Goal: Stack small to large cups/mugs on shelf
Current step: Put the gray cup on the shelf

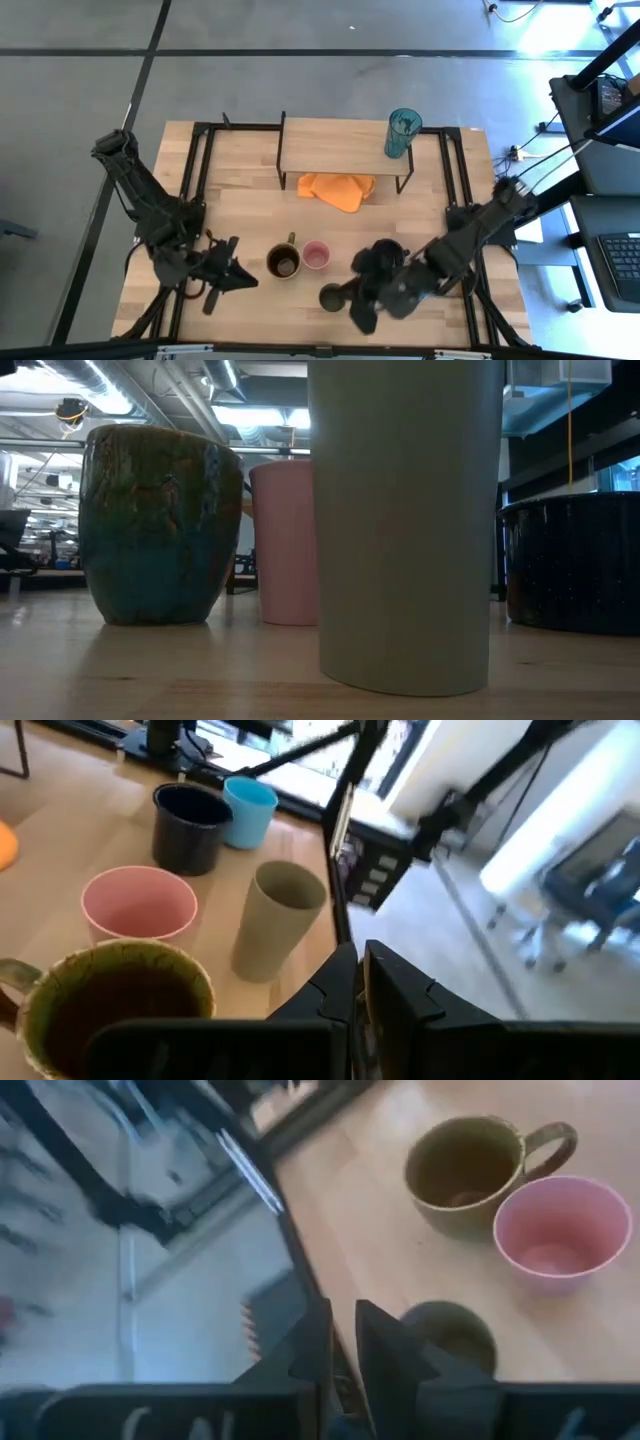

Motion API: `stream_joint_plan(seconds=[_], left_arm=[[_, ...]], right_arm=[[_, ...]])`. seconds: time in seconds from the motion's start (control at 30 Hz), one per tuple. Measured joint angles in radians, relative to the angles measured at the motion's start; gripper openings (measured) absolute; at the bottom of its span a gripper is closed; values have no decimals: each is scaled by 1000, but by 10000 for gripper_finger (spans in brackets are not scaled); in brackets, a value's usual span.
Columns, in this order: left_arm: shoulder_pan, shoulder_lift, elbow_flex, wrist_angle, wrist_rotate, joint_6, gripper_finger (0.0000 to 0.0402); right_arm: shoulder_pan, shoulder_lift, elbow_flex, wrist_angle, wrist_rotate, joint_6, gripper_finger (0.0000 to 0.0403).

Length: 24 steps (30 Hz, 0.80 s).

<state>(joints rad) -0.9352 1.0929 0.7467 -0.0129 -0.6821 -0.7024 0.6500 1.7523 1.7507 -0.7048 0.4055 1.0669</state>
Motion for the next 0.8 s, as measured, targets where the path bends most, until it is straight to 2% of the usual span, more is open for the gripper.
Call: stream_joint_plan(seconds=[0.13, 0.3, 0.37, 0.47, 0.67, 0.8], left_arm=[[12, 50, 101, -198, 59, 2, 18], [58, 126, 200, -371, 160, -2, 18], [81, 152, 221, -419, 186, -2, 18], [113, 179, 225, -432, 210, -2, 18], [144, 182, 225, -430, 230, 4, 18], [149, 181, 225, -429, 231, 6, 18]], right_arm=[[3, 135, 214, -242, -26, -50, 52], [-20, 278, 413, -580, -184, 2, 52], [-27, 318, 443, -617, -240, 25, 52], [-38, 362, 455, -624, -271, 49, 52], [-72, 385, 455, -623, -254, 57, 54], [-105, 385, 448, -623, -242, 82, 78]])
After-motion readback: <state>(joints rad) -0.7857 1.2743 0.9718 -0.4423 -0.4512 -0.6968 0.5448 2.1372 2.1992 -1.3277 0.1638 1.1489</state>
